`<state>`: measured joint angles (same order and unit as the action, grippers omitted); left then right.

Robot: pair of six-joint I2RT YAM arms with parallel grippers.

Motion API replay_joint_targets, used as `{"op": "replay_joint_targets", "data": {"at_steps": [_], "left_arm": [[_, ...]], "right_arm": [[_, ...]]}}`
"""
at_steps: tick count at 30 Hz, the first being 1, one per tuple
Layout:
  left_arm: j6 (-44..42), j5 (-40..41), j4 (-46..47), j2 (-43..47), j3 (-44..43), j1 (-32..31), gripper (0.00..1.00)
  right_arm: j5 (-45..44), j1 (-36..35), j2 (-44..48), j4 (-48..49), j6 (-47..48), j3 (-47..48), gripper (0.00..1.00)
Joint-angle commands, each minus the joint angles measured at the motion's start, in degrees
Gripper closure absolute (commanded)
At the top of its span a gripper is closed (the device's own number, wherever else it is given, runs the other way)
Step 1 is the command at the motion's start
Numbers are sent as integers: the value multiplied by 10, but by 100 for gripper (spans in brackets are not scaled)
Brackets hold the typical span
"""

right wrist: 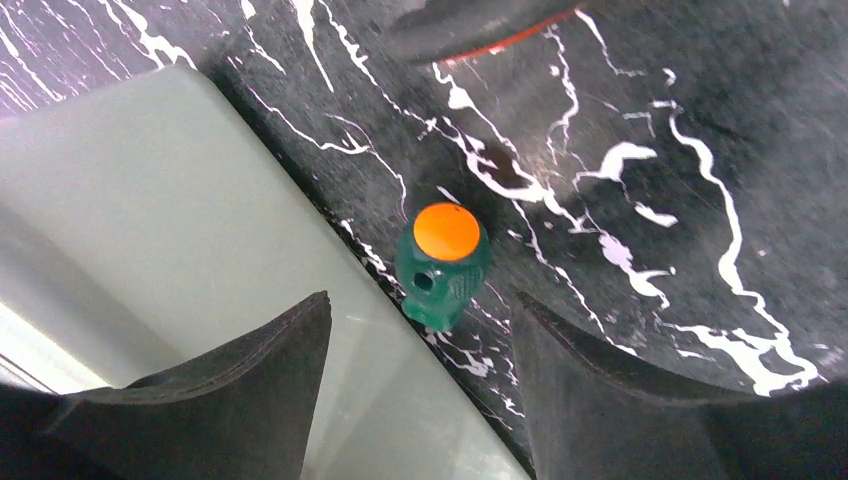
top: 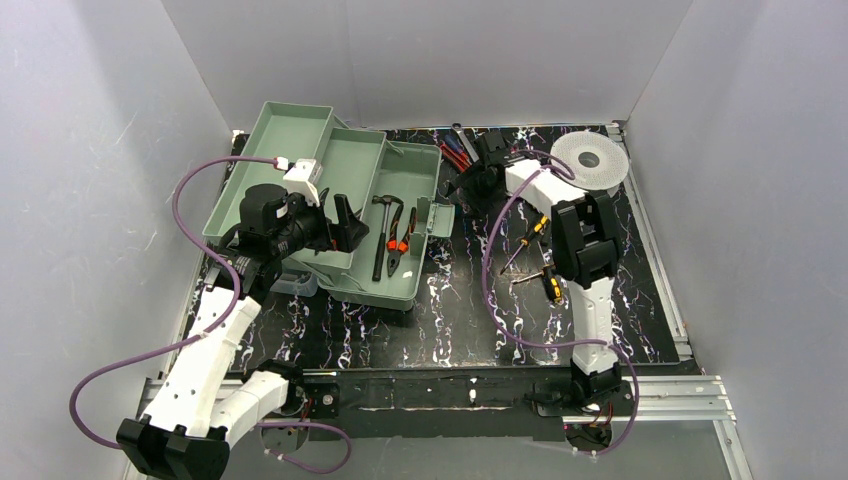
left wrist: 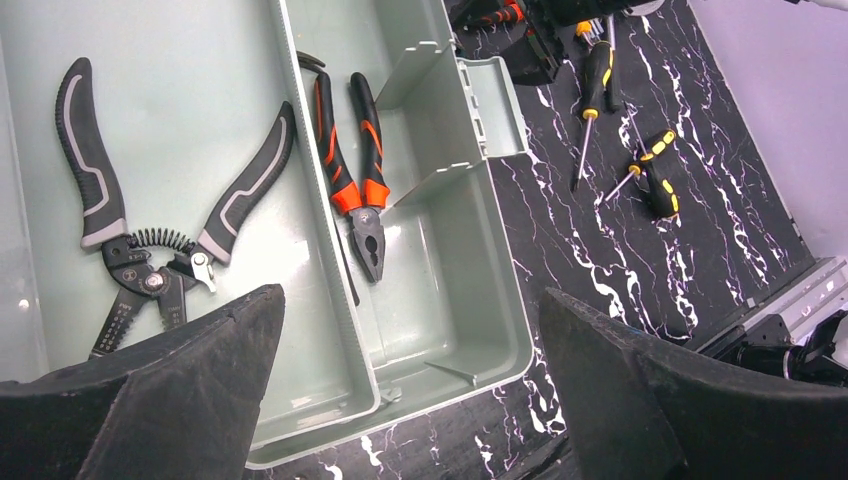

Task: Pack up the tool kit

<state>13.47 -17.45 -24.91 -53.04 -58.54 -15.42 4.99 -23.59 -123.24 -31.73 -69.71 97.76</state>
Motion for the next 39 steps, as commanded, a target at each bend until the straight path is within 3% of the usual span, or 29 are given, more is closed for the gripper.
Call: {"op": "replay_joint_targets", "data": {"at_steps": [1,8,10,14,16,24,28,35,39], "left_arm": [[-8,6,-12,11,-8,4,0],[-10,8,-15,9,-11,4,0],[-11,8,-15,11,-10,4,0],[-12,13,-17,10,-10,3,0],[-12,14,-19,10,-11,4,0],[-13,16,-19,9,-12,4,1],[-12,-7,-10,4,-9,5,1],[-8,-50,10,-10,-6,5,0],[-2,-103,40,-10,5,6,0]], "right_arm": [[-8,4,-32,-30,-13,52,28],[-32,2,-84,-72,-13,101,31],[-26,1,-91,-68,-8,102,46],[-17,1,-79,-64,7,87,65],[-33,1,-54,-62,12,67,69],[-152,14,121,-30,66,-64,70],[-190,16,222,11,148,-120,71],[-63,3,368,194,296,-243,72],[48,-20,393,225,309,-233,73]]}}
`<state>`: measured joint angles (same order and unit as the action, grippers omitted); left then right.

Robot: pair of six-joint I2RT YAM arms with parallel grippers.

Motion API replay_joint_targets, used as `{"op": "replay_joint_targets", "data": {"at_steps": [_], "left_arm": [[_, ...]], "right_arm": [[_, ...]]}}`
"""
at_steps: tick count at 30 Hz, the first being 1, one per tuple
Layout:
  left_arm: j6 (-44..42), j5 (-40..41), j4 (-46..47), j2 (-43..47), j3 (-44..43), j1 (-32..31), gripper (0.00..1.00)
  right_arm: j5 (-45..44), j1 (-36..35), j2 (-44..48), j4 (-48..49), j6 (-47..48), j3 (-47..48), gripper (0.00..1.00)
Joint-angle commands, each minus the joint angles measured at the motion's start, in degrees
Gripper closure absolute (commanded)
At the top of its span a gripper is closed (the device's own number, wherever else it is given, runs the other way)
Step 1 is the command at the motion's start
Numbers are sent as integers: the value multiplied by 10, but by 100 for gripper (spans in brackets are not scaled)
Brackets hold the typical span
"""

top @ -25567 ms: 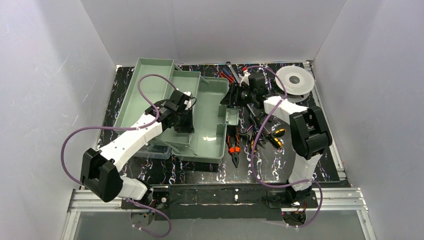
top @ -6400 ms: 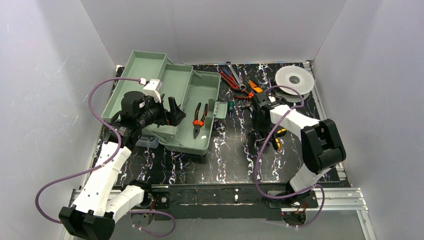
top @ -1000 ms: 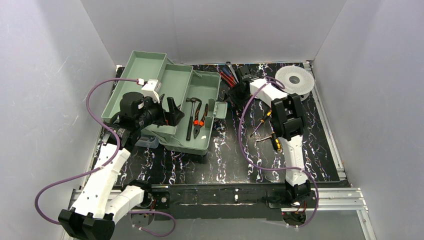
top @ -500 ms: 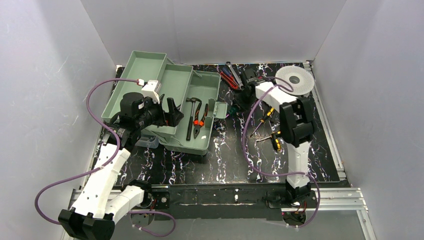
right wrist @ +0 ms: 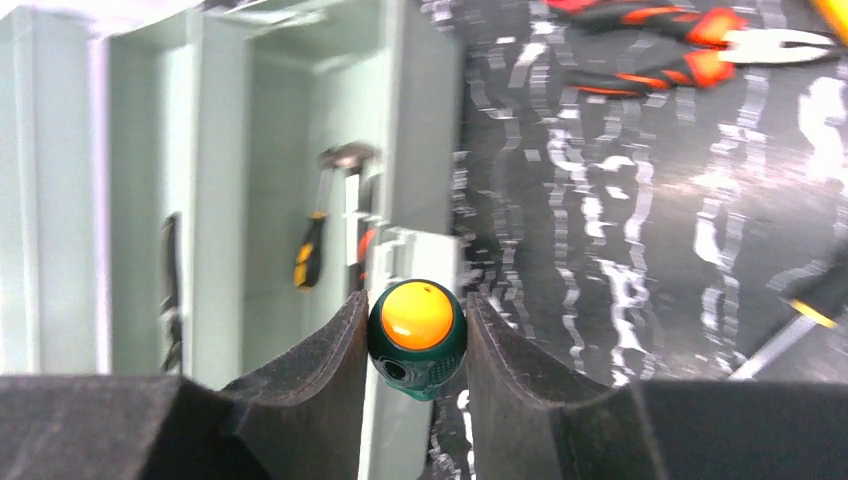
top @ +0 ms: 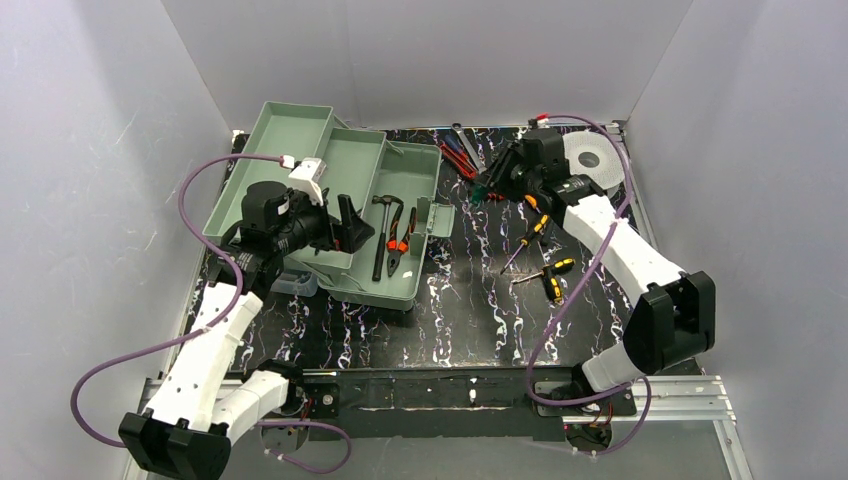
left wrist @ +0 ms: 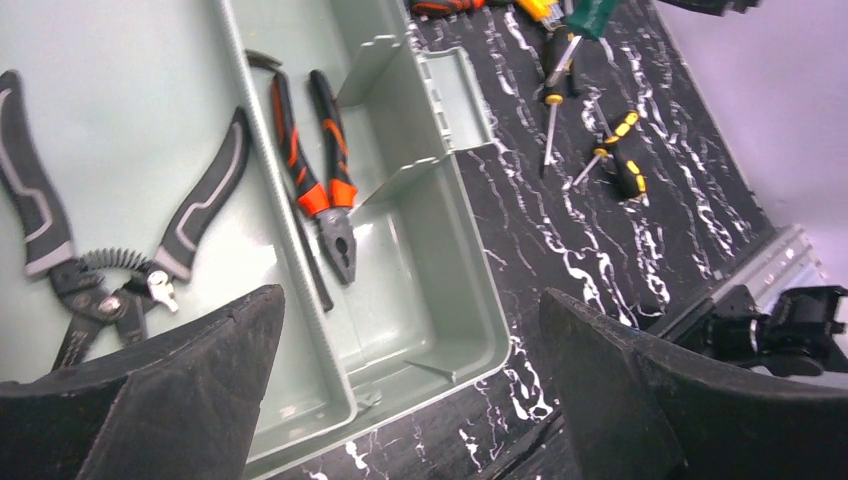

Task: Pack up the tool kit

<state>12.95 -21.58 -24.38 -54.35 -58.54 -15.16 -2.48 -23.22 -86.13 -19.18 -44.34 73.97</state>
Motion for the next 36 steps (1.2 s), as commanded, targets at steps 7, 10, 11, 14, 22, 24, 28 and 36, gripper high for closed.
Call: {"op": "replay_joint_targets", "data": {"at_steps": [7,10,11,14,22,24,28,36], "left_arm": [[36,-172,93,-21,18,2,0],[48,-189,106,-31,22,2,1],[50,-195,106,-35,20,3,0],[56,-208,110,-44,19,2,8],[54,-211,110,-48,20,3,23],[51,-206,106,-48,18,3,28],[44,-206,102,-51,16,2,60],[15,-140,70,-44,9,3,89]], "right_arm": [[237,-114,4,164,36,28,74],[277,-152,-12,218,20,34,74],[286,-161,-16,232,13,38,74],[300,-186,-32,254,-5,51,74],[328,-213,-68,282,-40,82,78],[332,-215,-71,288,-44,83,80],[339,-216,-69,296,-49,80,80],[278,-214,-29,259,-28,42,34]]}}
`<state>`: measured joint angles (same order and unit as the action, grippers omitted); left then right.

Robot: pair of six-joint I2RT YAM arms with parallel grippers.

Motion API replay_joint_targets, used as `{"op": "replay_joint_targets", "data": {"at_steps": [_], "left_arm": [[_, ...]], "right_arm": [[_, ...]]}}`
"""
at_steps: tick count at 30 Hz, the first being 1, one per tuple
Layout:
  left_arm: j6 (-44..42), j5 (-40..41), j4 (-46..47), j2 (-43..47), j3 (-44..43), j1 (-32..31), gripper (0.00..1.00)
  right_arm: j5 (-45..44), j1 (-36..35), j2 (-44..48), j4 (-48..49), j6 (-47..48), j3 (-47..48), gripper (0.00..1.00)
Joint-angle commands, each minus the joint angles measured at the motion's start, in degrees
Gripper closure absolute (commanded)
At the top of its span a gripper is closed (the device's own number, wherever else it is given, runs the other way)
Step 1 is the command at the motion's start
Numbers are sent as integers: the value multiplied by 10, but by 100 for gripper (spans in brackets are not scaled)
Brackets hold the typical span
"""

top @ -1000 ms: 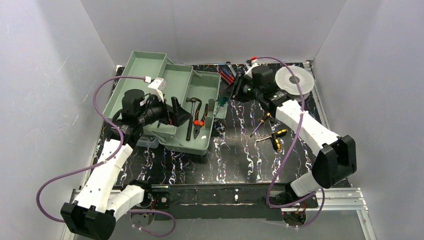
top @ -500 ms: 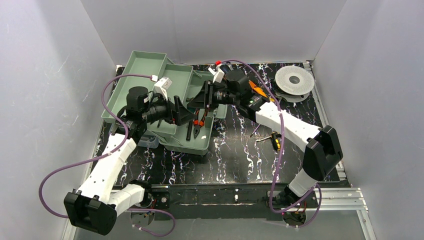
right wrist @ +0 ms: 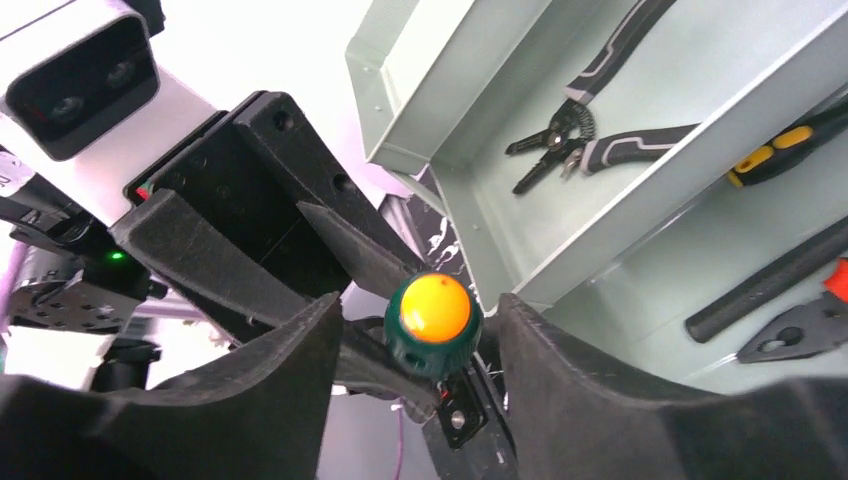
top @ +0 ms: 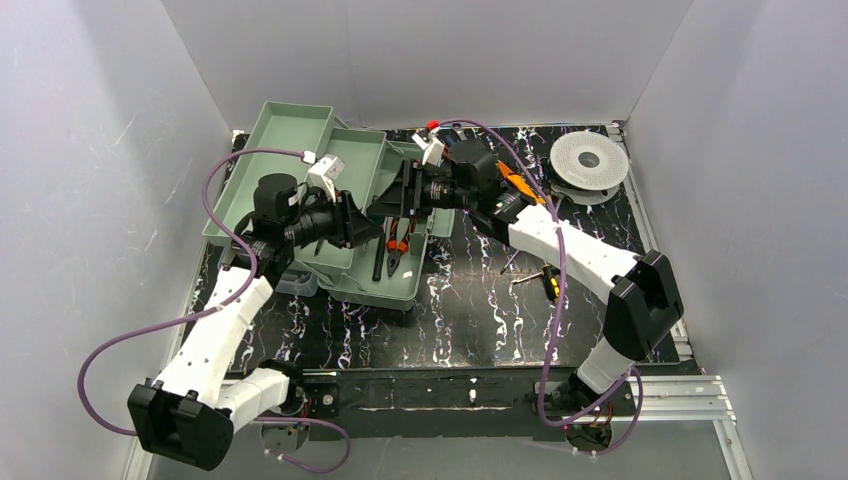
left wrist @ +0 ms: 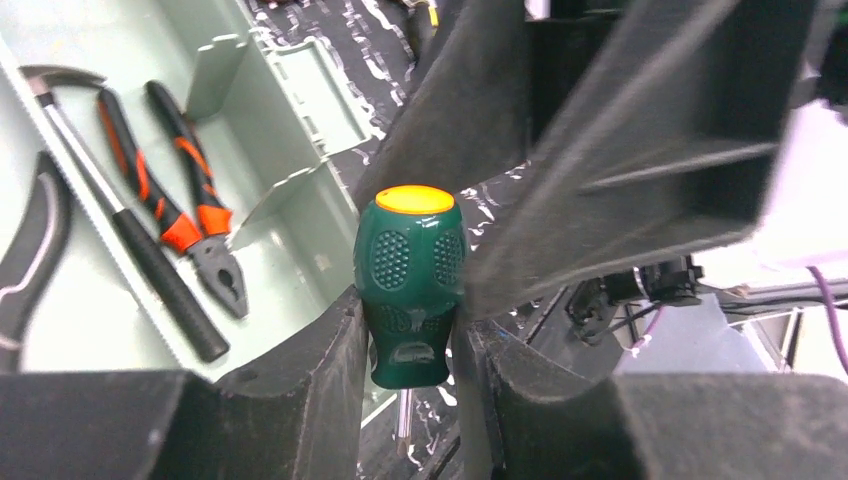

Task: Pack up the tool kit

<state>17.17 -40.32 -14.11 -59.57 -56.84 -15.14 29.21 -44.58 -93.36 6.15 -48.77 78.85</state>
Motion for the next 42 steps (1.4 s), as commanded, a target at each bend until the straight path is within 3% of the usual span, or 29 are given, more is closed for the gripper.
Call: {"op": "replay_joint_targets", "data": {"at_steps": [1,7,11,20,24,29,30,33,35,42], "left_arm": [[-36,74,-42,8,-11,2,90],[-75,217,-140,-58,-103,2,89],[-89,261,-216,-156,-200,2,90],[-101,359,-268,-307,-345,2,87],[-121,385,-274,-361,-380,3,87],[-143,439,-278,-401,-384,2,86],[-146,440,-276,-405,-381,3,83],[-149,434,-272,-405,-374,3,50],[-143,418,-272,-400,-369,2,35],[-127,369,-220,-303,-311,-3,2]], "right_arm": [[-63,1,52,-20,29,-9,31],[-211,30,163,-101,90,-90,21],[-321,48,255,-119,129,-173,17],[-542,75,431,-135,213,-298,15],[-598,76,470,-101,244,-352,16],[-598,78,473,-67,248,-391,16],[-596,78,465,-67,246,-392,16],[-593,78,442,-67,243,-391,16],[-590,78,432,-68,241,-390,16],[-589,79,416,-74,239,-383,15]]}}
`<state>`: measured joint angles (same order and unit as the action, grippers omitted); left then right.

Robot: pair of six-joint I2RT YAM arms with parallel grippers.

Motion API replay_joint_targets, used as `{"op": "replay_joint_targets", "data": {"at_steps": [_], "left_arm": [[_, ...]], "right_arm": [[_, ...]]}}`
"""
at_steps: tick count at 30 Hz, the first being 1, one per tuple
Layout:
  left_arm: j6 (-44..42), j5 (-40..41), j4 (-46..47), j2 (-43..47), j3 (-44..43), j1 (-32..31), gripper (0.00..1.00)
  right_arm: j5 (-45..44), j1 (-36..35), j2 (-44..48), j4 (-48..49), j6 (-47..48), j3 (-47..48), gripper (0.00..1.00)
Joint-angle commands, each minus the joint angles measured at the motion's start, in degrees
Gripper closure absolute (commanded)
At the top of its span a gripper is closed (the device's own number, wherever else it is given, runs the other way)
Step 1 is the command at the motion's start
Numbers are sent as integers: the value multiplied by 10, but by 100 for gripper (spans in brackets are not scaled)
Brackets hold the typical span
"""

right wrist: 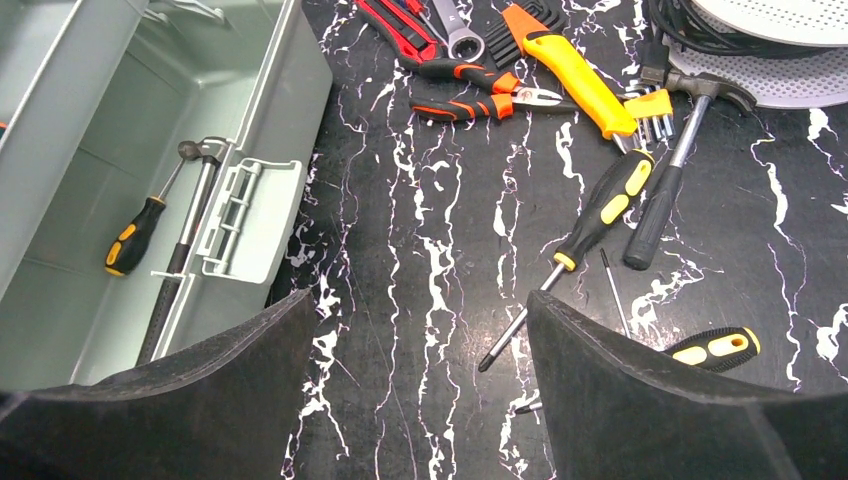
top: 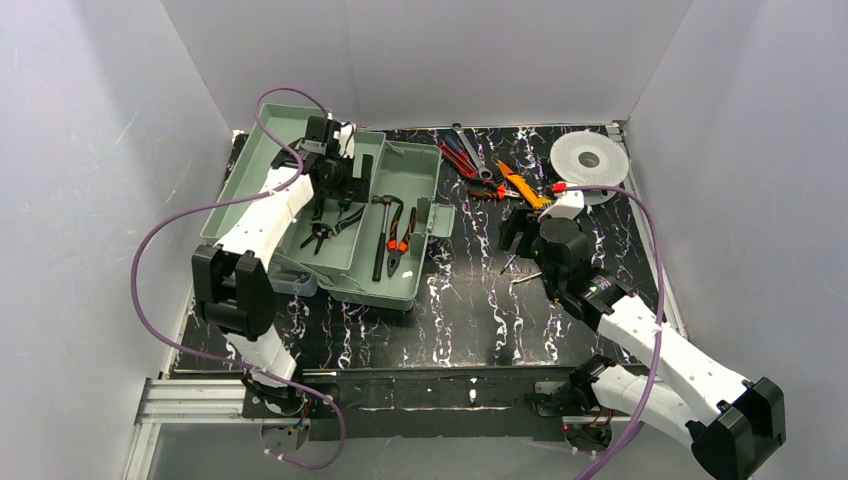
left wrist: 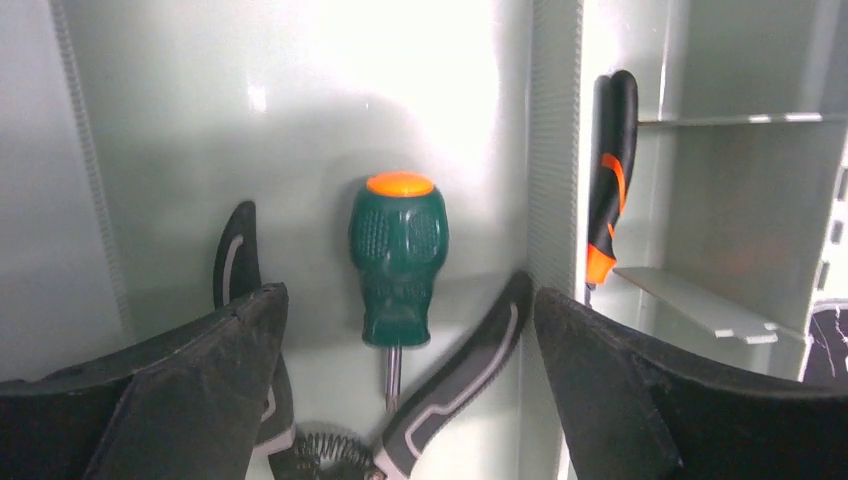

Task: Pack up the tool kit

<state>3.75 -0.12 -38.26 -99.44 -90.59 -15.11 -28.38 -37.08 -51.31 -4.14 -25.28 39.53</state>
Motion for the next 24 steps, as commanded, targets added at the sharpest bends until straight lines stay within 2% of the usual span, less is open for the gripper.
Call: {"op": "replay_joint_targets", "data": {"at_steps": [1,7,14,18,24], "left_arm": [[8,-32,26,115,37,-6,2],[21,-7,40,254,84,-33,2],[28,-36,123,433,226,-27,2],[-8,-103,126,463,261,-27,2],[-9,-146,127,449,268,-27,2]], "right_arm": [[-14,4,-9,26,4,14,15],[-30,6,-18,-4,9,36,15],[-47,9,-17,-30,10,46,15],[-49,10,-25,-54,3,54,15],[-49,14,-40,-82,0,69,15]]}}
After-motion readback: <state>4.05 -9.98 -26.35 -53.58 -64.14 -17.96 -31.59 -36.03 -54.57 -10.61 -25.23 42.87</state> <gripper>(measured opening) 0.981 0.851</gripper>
